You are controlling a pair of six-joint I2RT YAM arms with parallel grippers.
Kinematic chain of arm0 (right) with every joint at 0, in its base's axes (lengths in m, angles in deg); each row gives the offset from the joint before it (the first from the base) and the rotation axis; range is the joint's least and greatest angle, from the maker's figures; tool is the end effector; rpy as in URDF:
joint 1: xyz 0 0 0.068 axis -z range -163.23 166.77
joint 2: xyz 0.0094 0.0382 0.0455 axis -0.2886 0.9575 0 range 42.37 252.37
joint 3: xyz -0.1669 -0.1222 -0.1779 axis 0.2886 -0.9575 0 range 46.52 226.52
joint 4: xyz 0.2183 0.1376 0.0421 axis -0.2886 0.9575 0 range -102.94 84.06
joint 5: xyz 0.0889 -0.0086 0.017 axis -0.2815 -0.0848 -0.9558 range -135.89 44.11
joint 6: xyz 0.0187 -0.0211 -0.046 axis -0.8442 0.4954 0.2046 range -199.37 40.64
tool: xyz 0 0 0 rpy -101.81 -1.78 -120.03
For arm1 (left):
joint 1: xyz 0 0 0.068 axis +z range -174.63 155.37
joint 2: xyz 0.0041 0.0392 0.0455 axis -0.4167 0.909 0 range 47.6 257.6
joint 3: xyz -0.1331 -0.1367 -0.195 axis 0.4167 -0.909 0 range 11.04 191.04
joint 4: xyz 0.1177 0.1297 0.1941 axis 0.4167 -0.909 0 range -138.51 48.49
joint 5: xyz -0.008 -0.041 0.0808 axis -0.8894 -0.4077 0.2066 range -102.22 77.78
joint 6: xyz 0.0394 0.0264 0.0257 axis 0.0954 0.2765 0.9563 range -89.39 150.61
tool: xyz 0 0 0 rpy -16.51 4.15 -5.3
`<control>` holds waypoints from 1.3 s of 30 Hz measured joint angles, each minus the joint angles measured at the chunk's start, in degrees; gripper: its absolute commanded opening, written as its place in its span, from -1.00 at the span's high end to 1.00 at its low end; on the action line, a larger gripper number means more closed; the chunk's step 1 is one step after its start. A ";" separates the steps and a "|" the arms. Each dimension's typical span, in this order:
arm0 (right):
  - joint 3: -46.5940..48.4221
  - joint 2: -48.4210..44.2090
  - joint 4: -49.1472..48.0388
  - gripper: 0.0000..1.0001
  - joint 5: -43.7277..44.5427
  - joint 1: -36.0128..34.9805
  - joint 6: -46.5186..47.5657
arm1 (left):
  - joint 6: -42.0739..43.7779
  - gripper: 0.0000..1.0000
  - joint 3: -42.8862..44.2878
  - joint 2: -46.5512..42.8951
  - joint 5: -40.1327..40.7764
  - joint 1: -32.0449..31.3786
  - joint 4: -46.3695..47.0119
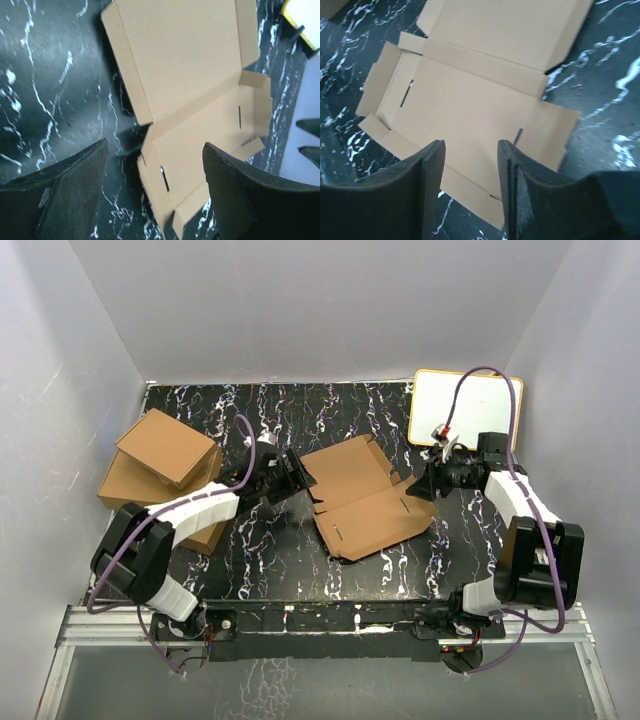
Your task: Fold the paper box
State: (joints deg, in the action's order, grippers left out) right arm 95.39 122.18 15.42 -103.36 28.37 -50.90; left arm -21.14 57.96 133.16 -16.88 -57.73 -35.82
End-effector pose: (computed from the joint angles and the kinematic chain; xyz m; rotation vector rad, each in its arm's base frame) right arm 0.2626 -0.0233 0.2187 -0.6389 2.0912 0.9106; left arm 0.2668 -0.1773 0.2110 -0.3221 2.2760 -0.9118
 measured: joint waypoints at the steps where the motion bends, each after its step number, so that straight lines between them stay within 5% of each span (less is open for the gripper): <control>1: 0.00 1.09 0.17 0.21 -0.98 -0.70 0.22 | 0.70 -0.42 0.98 1.22 0.37 0.35 -0.20; 9: 2.03 12.57 3.74 0.65 1.75 -7.10 1.22 | 3.34 -0.22 2.75 7.63 1.11 2.80 0.92; 26: 4.42 18.34 5.90 0.68 9.66 -8.68 0.96 | -2.40 0.16 5.38 17.94 0.98 3.54 9.60; 39: 4.74 18.93 6.16 0.68 10.67 -9.09 1.01 | -6.25 1.00 5.84 23.45 -0.50 3.69 18.73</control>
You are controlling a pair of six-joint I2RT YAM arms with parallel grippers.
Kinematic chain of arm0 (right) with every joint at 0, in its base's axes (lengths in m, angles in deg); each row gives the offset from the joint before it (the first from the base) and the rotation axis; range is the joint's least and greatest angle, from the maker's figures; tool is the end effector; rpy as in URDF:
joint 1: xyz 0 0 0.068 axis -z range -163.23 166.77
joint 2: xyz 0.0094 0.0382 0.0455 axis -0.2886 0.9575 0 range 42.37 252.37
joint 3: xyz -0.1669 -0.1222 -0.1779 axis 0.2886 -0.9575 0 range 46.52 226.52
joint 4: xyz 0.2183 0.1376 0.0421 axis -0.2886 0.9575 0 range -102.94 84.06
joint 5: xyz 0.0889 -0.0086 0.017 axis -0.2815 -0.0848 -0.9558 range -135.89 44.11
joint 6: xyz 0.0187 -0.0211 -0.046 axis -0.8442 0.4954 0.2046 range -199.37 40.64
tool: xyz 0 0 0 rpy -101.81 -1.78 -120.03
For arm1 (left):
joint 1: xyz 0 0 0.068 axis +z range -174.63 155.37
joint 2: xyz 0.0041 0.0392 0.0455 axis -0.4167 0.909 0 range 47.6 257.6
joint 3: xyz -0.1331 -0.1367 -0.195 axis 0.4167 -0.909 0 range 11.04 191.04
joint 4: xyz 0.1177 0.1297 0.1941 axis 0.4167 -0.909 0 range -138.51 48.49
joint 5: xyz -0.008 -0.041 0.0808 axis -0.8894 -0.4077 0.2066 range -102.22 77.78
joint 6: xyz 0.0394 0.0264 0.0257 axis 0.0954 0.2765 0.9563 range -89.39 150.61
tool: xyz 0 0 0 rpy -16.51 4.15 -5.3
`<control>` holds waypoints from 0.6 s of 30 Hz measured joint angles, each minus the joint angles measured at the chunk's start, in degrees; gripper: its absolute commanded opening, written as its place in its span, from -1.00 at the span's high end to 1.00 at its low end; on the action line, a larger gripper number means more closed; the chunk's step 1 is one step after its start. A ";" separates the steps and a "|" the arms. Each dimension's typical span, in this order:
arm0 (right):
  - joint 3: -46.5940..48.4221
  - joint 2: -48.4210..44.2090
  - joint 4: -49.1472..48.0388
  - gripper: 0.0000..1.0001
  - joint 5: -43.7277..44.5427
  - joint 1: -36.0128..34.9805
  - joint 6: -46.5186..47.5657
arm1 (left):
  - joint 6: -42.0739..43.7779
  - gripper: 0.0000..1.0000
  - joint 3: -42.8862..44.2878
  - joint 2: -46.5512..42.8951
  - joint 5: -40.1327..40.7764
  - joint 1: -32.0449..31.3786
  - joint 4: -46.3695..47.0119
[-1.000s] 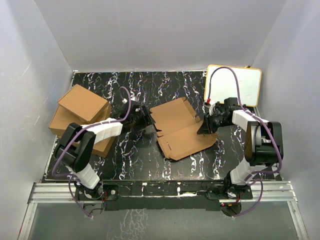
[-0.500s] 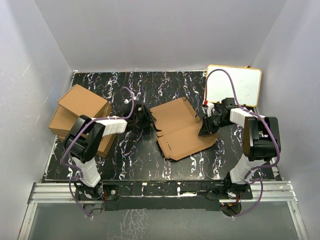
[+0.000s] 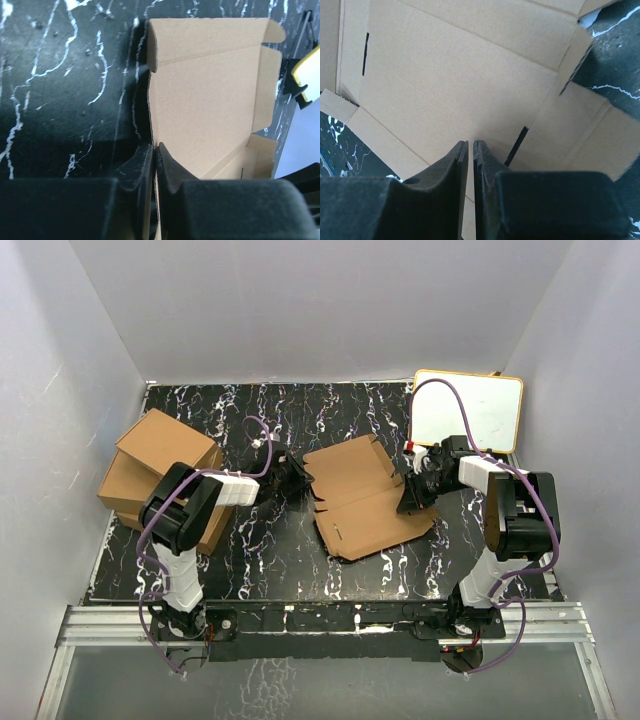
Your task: Fold the paper box
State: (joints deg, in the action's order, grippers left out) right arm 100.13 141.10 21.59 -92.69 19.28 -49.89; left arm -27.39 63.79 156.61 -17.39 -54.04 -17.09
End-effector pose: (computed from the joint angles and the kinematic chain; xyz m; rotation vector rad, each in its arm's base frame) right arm 0.2941 0.0130 0.1464 -0.6973 2.4764 1.0054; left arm 0.3338 -0.1918 0.1350 -0.5097 2.2337 -0.9549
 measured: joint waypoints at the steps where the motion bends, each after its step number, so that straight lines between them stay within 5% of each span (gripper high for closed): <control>1: 0.09 0.00 0.04 0.68 -0.02 0.00 0.00 | 0.37 1.00 -0.02 0.07 -0.20 0.00 0.59; 10: 0.79 0.00 0.96 0.57 -2.38 -0.15 0.85 | 8.35 1.00 -6.19 -4.63 -0.57 -0.26 9.11; 18: 1.29 -4.35 5.88 -0.10 -12.04 0.11 5.55 | 20.24 1.00 -14.82 -17.07 1.20 -3.32 16.83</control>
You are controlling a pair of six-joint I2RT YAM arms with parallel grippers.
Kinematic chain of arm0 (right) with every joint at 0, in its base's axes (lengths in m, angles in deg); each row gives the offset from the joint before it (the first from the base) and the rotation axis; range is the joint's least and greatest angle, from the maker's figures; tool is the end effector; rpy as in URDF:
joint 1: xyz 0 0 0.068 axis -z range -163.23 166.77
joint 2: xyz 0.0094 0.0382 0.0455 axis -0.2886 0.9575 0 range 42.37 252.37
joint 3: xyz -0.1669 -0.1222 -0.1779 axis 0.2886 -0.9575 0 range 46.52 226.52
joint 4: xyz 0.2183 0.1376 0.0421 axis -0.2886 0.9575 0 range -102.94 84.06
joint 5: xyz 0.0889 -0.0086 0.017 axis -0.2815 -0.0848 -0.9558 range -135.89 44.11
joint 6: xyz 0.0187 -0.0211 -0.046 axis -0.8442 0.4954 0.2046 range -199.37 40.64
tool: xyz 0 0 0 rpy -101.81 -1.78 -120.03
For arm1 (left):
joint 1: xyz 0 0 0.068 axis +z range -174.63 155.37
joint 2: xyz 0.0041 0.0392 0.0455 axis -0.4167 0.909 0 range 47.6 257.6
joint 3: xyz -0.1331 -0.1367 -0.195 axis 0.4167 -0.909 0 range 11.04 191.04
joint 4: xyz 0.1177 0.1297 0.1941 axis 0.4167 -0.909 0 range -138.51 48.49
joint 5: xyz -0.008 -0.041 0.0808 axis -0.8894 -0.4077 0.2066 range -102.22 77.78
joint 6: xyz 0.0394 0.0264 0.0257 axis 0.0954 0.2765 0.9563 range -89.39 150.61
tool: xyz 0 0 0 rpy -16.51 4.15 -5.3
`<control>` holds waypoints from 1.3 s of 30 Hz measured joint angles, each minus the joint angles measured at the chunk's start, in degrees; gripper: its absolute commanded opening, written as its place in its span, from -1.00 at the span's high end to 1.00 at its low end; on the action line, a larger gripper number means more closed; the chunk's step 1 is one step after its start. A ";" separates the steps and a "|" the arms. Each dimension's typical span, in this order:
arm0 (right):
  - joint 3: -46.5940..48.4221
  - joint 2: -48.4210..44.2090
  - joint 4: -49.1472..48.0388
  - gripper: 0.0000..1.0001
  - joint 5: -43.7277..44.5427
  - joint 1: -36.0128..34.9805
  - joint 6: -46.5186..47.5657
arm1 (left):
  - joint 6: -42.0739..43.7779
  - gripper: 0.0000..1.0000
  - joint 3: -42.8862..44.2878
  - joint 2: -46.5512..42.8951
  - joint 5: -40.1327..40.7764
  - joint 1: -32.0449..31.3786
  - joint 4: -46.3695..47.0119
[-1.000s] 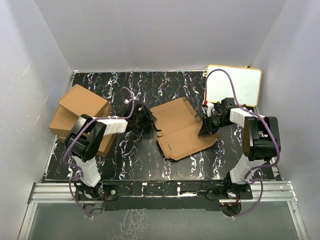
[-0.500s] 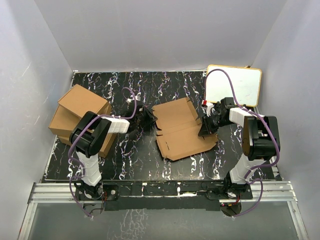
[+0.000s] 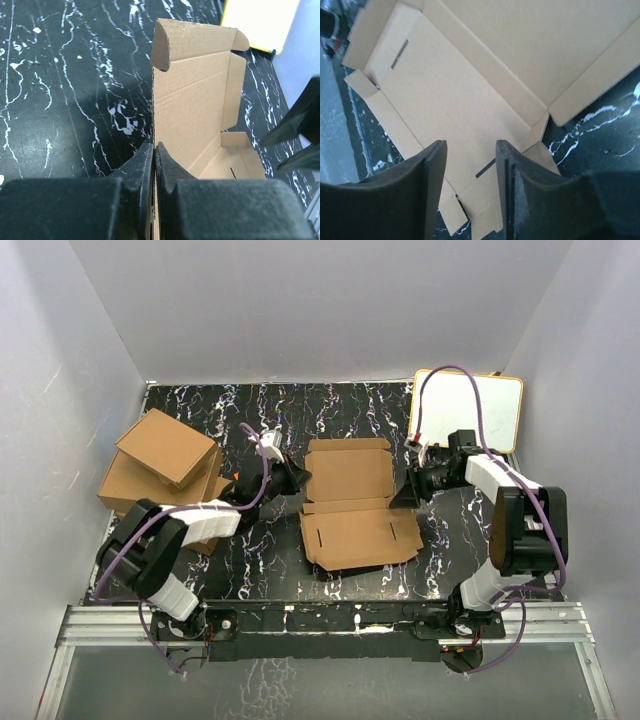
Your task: Fold the paper box
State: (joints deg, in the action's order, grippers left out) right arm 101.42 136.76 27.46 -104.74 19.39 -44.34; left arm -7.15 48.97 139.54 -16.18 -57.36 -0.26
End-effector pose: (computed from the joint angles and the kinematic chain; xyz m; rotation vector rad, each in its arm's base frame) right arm 0.2849 0.0174 0.1762 -0.7801 2.2583 1.2060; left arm 0.2749 -0.1795 0.1902 -0.0307 1.8938 -0.9264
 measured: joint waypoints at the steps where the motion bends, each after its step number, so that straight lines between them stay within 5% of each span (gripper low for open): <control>1: 0.15 -1.38 0.52 -0.20 -1.64 0.35 0.61 | 1.53 1.00 -1.03 -1.81 0.46 -0.68 0.31; 7: 1.84 -9.29 -1.84 -0.75 -7.37 4.02 -2.45 | 8.35 1.00 -7.10 -12.59 3.08 -3.56 0.48; 11: 1.64 -11.85 -9.81 -0.91 -7.28 5.07 -9.88 | 10.82 1.00 -10.56 -19.17 4.79 -4.07 0.48; 20: -5.42 -9.44 -26.12 -0.92 -10.32 5.01 -23.02 | 12.79 1.00 -14.49 -25.90 6.51 -5.68 0.13; 39: -17.07 -14.91 -39.15 -1.00 -18.03 5.55 -27.74 | 12.63 1.00 -16.52 -30.88 10.29 -10.80 -1.05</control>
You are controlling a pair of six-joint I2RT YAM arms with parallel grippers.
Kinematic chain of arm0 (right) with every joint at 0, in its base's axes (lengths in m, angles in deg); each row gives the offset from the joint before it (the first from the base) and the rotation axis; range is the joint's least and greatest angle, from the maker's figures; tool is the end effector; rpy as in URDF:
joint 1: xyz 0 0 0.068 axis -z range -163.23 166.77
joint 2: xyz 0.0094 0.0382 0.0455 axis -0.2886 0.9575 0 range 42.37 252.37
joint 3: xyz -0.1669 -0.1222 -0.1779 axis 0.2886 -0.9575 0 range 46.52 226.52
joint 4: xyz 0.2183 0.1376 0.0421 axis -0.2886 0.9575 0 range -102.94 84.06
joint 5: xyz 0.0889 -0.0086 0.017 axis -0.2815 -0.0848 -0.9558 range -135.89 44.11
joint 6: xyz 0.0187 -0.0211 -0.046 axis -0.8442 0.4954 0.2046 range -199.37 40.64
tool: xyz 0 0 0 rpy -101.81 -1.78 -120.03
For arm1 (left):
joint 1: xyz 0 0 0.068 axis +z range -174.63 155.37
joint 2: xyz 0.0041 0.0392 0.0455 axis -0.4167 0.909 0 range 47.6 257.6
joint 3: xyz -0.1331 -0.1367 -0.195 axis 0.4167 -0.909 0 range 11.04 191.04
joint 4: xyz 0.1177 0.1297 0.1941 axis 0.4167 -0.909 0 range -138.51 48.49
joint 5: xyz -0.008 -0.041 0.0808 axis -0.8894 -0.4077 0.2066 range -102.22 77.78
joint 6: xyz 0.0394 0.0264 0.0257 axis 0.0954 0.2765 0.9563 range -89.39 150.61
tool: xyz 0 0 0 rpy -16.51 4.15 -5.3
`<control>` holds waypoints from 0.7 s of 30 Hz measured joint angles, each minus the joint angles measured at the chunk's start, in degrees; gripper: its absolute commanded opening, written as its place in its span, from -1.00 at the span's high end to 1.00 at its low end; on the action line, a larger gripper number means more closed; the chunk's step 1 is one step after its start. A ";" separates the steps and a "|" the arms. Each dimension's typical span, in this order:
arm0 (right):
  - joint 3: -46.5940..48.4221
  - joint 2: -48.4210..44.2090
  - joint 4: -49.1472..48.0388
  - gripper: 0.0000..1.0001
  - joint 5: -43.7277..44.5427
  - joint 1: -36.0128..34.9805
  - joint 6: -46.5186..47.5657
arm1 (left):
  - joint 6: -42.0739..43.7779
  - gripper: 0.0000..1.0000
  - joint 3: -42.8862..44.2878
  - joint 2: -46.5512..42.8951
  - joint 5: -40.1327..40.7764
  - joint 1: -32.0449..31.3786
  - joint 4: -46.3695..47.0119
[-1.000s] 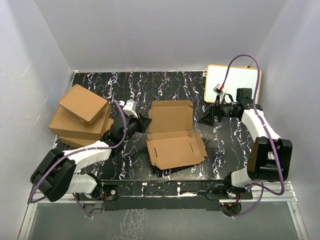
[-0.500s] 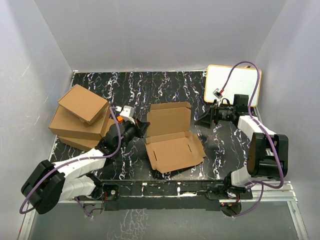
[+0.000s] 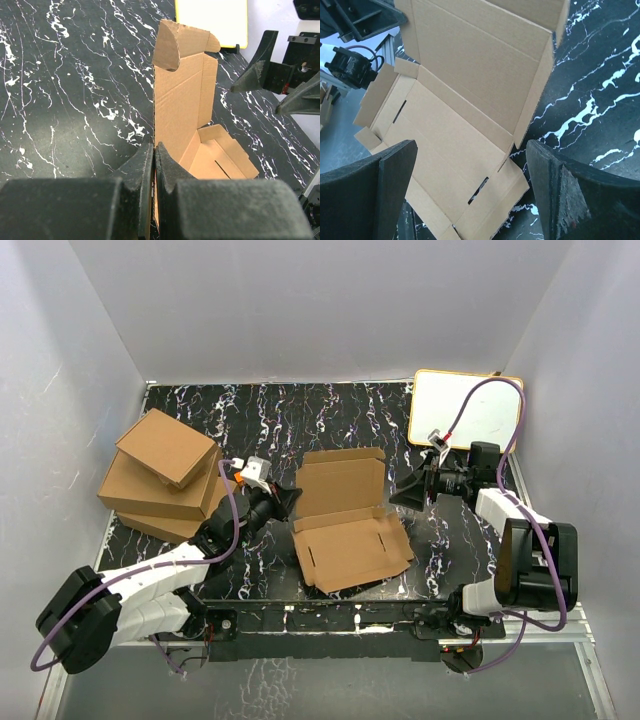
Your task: Fold the paper box
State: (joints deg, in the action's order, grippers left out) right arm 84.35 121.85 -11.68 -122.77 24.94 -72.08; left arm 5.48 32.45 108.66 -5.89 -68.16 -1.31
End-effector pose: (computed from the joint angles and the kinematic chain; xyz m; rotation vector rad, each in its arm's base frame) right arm 0.2573 -0.0020 0.1992 -0.6179 1.8326 1.3306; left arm 0.1685 -0.1545 0.2355 0.1702 1.6172 -0.8504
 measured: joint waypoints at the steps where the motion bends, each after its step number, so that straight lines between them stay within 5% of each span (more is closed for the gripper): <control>1: 0.04 0.57 -0.07 -1.00 -0.07 0.26 -0.37 | 0.00 1.00 0.00 0.02 0.11 -0.17 -0.02; 13: 0.11 4.68 -5.79 -0.99 -1.27 1.29 -7.67 | -0.24 1.00 0.15 0.37 0.13 -1.86 0.09; 21: 1.55 12.68 -9.33 -0.58 -0.83 0.28 -11.91 | -0.70 1.00 0.79 1.44 -0.76 -2.47 1.66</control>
State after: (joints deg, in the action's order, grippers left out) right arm 85.90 134.53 -21.01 -123.60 25.22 -83.99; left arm 4.79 33.24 110.10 -6.65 -70.63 0.35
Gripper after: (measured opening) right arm 0.869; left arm 0.011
